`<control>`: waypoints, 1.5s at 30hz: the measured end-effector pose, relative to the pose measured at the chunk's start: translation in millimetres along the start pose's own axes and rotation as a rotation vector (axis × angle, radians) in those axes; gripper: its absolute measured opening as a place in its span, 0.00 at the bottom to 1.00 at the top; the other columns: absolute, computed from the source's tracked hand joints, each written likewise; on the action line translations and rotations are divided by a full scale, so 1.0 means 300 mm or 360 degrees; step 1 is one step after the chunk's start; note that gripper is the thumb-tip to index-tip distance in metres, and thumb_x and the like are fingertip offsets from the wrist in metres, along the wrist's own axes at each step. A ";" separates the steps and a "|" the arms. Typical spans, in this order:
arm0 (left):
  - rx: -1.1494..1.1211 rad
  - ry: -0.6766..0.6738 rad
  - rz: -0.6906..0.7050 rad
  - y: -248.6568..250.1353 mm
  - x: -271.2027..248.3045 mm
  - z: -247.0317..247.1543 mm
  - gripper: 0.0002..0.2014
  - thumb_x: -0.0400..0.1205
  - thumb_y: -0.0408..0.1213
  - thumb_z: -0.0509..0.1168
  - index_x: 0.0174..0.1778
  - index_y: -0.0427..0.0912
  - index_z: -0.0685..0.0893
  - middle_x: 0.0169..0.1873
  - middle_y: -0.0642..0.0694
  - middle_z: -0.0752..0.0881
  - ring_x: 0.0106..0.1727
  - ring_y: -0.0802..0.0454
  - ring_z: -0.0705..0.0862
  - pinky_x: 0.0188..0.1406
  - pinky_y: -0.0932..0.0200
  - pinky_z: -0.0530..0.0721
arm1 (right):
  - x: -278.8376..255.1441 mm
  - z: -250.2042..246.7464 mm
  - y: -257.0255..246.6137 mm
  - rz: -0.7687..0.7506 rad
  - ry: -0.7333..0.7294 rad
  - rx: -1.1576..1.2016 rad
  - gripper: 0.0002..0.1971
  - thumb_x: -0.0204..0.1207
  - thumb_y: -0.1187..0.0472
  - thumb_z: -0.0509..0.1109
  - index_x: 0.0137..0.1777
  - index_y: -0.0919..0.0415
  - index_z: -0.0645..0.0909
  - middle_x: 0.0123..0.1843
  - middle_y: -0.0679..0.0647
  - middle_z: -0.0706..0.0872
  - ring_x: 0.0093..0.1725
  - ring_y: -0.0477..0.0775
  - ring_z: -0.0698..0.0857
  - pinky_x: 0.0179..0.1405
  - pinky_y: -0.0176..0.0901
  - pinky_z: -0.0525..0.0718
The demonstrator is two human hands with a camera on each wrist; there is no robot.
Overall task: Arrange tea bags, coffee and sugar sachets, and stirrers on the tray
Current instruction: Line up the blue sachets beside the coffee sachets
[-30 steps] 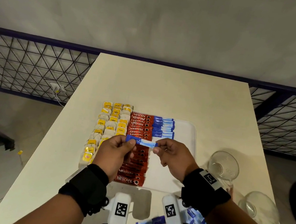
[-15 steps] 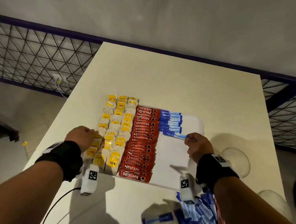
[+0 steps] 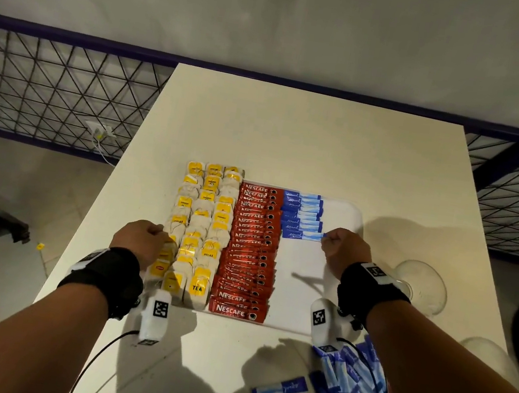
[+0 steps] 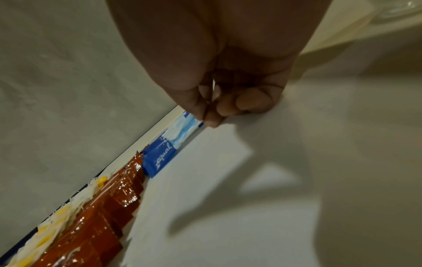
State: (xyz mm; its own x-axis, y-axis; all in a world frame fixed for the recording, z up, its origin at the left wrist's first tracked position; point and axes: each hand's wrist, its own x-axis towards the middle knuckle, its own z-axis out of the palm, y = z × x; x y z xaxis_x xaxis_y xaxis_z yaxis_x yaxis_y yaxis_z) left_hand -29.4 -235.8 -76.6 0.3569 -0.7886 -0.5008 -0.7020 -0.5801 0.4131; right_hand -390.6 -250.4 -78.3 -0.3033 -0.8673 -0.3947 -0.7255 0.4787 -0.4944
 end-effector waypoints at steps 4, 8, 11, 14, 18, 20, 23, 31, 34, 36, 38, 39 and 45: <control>-0.0022 0.0012 -0.0008 0.000 0.003 0.001 0.15 0.83 0.42 0.65 0.63 0.41 0.85 0.57 0.38 0.87 0.57 0.35 0.84 0.59 0.44 0.85 | -0.003 -0.003 -0.007 0.0042 0.0031 0.0016 0.08 0.79 0.57 0.66 0.50 0.56 0.85 0.53 0.56 0.89 0.56 0.61 0.84 0.46 0.36 0.70; 0.0012 0.0027 0.0000 -0.003 0.006 0.002 0.14 0.83 0.42 0.65 0.61 0.41 0.86 0.57 0.38 0.87 0.56 0.36 0.84 0.58 0.45 0.85 | -0.007 -0.006 -0.014 0.0029 0.0024 0.0033 0.06 0.78 0.56 0.66 0.47 0.54 0.84 0.52 0.55 0.89 0.54 0.60 0.84 0.45 0.35 0.69; 0.0015 0.0032 0.0003 -0.004 0.008 0.003 0.13 0.83 0.41 0.66 0.60 0.41 0.86 0.57 0.38 0.87 0.56 0.36 0.84 0.59 0.45 0.84 | -0.008 -0.007 -0.018 -0.0021 0.0024 0.0004 0.04 0.77 0.56 0.66 0.44 0.52 0.81 0.51 0.54 0.89 0.52 0.58 0.83 0.44 0.35 0.69; 0.0009 0.0031 0.0008 -0.007 0.013 0.005 0.13 0.83 0.41 0.66 0.60 0.41 0.86 0.57 0.38 0.87 0.57 0.36 0.84 0.59 0.44 0.84 | -0.007 -0.008 -0.023 -0.0065 0.0022 -0.0015 0.04 0.77 0.57 0.67 0.45 0.54 0.82 0.50 0.54 0.89 0.50 0.57 0.83 0.43 0.36 0.69; 0.0036 0.0029 0.0020 -0.009 0.017 0.004 0.13 0.83 0.42 0.66 0.59 0.40 0.86 0.56 0.37 0.87 0.56 0.36 0.84 0.58 0.45 0.85 | -0.005 -0.007 -0.029 -0.0070 0.0035 -0.0046 0.06 0.78 0.57 0.67 0.47 0.57 0.84 0.49 0.54 0.89 0.43 0.53 0.78 0.42 0.36 0.69; 0.0044 0.0033 0.0022 -0.010 0.019 0.005 0.13 0.83 0.42 0.66 0.59 0.41 0.86 0.55 0.37 0.87 0.56 0.36 0.84 0.58 0.46 0.84 | -0.003 -0.005 -0.033 -0.0057 0.0043 -0.0040 0.08 0.78 0.56 0.67 0.47 0.59 0.84 0.49 0.55 0.89 0.42 0.53 0.78 0.41 0.37 0.69; 0.0011 0.0035 0.0006 -0.013 0.020 0.006 0.13 0.82 0.42 0.66 0.59 0.41 0.86 0.55 0.37 0.87 0.56 0.36 0.84 0.58 0.45 0.85 | -0.003 -0.005 -0.042 -0.0040 0.0044 -0.0013 0.09 0.79 0.55 0.68 0.47 0.60 0.84 0.49 0.56 0.89 0.46 0.58 0.82 0.42 0.37 0.70; -0.0011 0.0045 0.0000 -0.013 0.021 0.011 0.14 0.82 0.41 0.66 0.61 0.40 0.86 0.56 0.37 0.87 0.56 0.36 0.84 0.59 0.44 0.84 | 0.011 -0.008 -0.050 -0.0027 0.0072 0.0006 0.08 0.79 0.54 0.69 0.51 0.58 0.84 0.53 0.55 0.88 0.55 0.59 0.84 0.45 0.35 0.69; -0.0032 0.0002 -0.0010 -0.014 0.013 0.000 0.14 0.82 0.43 0.66 0.60 0.41 0.86 0.56 0.38 0.87 0.56 0.36 0.84 0.59 0.44 0.84 | 0.008 -0.011 -0.042 0.0026 0.0075 0.0039 0.11 0.77 0.52 0.70 0.53 0.58 0.82 0.54 0.57 0.88 0.56 0.61 0.83 0.47 0.37 0.71; -0.0033 0.0019 -0.0014 -0.004 -0.010 -0.018 0.14 0.82 0.45 0.66 0.58 0.41 0.86 0.55 0.38 0.88 0.56 0.36 0.84 0.59 0.46 0.84 | -0.006 -0.023 -0.035 -0.0016 0.0091 0.0046 0.11 0.77 0.51 0.71 0.52 0.58 0.82 0.52 0.57 0.88 0.55 0.61 0.84 0.47 0.38 0.71; 0.0060 0.0193 0.0076 0.025 -0.061 -0.037 0.15 0.82 0.46 0.66 0.58 0.39 0.84 0.55 0.38 0.87 0.57 0.36 0.83 0.59 0.50 0.81 | -0.041 -0.049 -0.029 -0.0138 0.0113 0.0109 0.09 0.77 0.52 0.72 0.47 0.57 0.82 0.46 0.53 0.88 0.51 0.58 0.84 0.44 0.37 0.71; 0.0067 0.0327 0.0186 0.051 -0.101 -0.045 0.15 0.82 0.45 0.66 0.59 0.38 0.84 0.54 0.38 0.87 0.57 0.36 0.83 0.57 0.50 0.78 | -0.066 -0.065 -0.027 -0.0224 0.0106 0.0187 0.07 0.77 0.53 0.72 0.45 0.56 0.81 0.42 0.50 0.87 0.47 0.55 0.83 0.41 0.35 0.71; 0.0049 0.0059 0.1026 0.251 -0.511 0.079 0.04 0.80 0.40 0.69 0.40 0.47 0.85 0.36 0.52 0.85 0.39 0.51 0.82 0.39 0.59 0.74 | -0.256 -0.167 0.018 -0.0594 -0.0353 0.0026 0.05 0.76 0.51 0.72 0.41 0.49 0.81 0.36 0.41 0.81 0.36 0.39 0.77 0.34 0.26 0.69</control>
State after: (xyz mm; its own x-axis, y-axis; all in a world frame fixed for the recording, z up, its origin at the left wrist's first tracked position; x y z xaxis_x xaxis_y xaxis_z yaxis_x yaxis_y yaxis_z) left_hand -151.6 -153.8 13.4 -0.1218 -0.9836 -0.1327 -0.7997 0.0181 0.6001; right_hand -402.1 -188.0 -11.8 0.1193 -0.9319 -0.3424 -0.7501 0.1413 -0.6461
